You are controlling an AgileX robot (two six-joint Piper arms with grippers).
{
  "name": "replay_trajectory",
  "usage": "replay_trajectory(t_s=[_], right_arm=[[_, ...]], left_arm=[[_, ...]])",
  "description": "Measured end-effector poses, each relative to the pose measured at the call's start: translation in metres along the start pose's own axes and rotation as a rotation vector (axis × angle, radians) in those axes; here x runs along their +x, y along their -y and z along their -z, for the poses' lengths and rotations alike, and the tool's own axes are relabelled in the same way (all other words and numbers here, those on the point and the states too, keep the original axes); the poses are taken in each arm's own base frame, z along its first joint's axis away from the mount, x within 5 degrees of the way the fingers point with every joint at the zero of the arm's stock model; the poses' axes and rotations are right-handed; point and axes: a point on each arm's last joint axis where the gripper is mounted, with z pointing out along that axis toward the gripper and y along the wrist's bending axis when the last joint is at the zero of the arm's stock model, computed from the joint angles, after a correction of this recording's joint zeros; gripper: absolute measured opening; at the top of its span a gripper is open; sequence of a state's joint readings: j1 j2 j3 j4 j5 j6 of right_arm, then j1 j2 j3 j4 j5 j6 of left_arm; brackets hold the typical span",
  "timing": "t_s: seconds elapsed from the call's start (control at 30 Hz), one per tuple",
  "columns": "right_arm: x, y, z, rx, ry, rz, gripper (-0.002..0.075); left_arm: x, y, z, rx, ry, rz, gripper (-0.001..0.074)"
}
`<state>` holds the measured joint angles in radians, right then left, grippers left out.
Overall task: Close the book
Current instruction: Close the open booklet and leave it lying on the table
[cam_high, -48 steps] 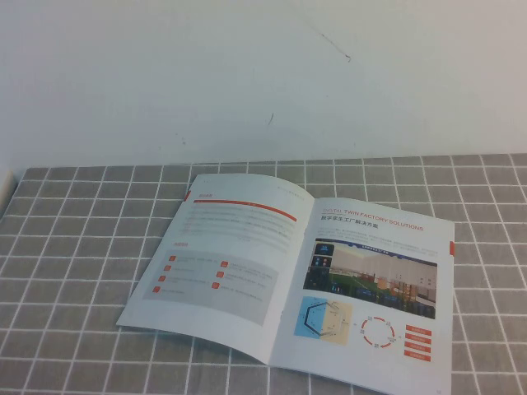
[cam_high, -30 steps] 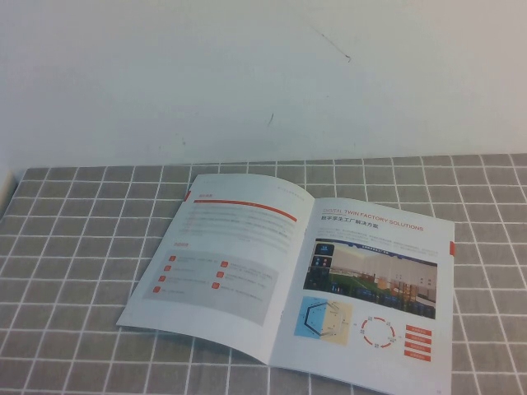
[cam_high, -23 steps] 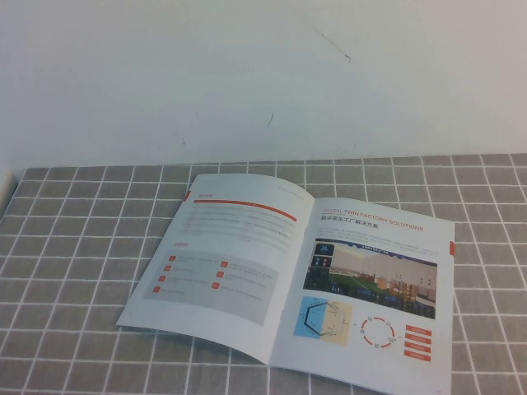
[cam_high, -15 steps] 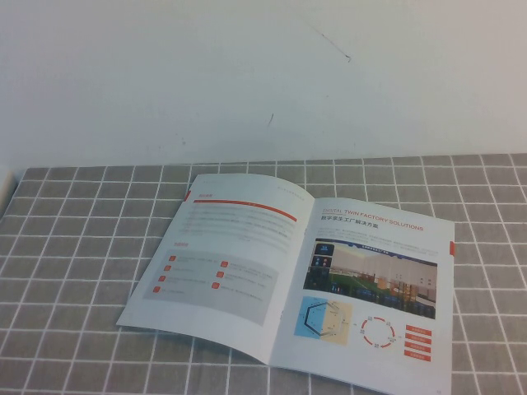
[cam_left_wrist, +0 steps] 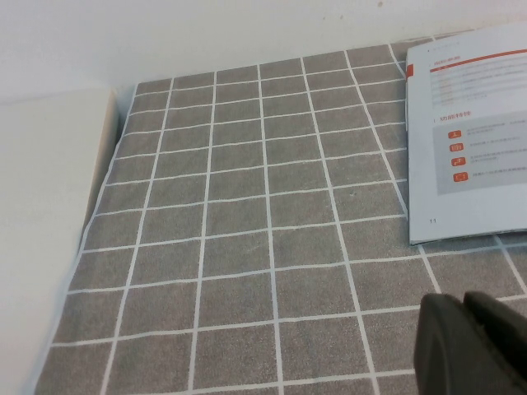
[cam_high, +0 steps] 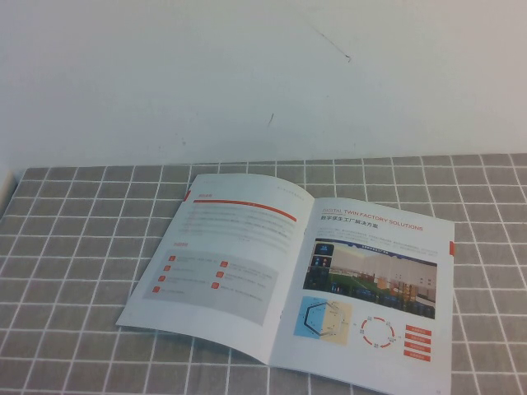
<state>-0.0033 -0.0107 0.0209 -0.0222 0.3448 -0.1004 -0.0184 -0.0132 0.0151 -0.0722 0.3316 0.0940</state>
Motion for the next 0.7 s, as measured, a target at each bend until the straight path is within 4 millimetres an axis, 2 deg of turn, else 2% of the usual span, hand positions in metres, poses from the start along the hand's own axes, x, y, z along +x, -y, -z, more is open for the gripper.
replay_trajectory(t_s=[0.17, 0.33, 0.47, 0.7], right_arm=[[-0.001, 0.0, 0.0, 0.005, 0.013, 0.008, -0.0003], [-0.008, 0.001, 0.0, 0.015, 0.1, 0.014, -0.0003], [-0.023, 0.002, 0.003, 0.031, 0.272, 0.014, -0.0003], [-0.052, 0.005, 0.017, 0.064, 0.625, 0.015, -0.0003]], left_arm=[[-0.001, 0.0, 0.0, -0.001, 0.01, 0.0, -0.0004], [-0.006, -0.001, 0.0, -0.009, 0.09, 0.0, -0.0004], [-0.019, -0.002, 0.002, -0.023, 0.234, 0.0, -0.0004], [-0.049, -0.005, 0.015, -0.056, 0.593, 0.0, -0.0004]])
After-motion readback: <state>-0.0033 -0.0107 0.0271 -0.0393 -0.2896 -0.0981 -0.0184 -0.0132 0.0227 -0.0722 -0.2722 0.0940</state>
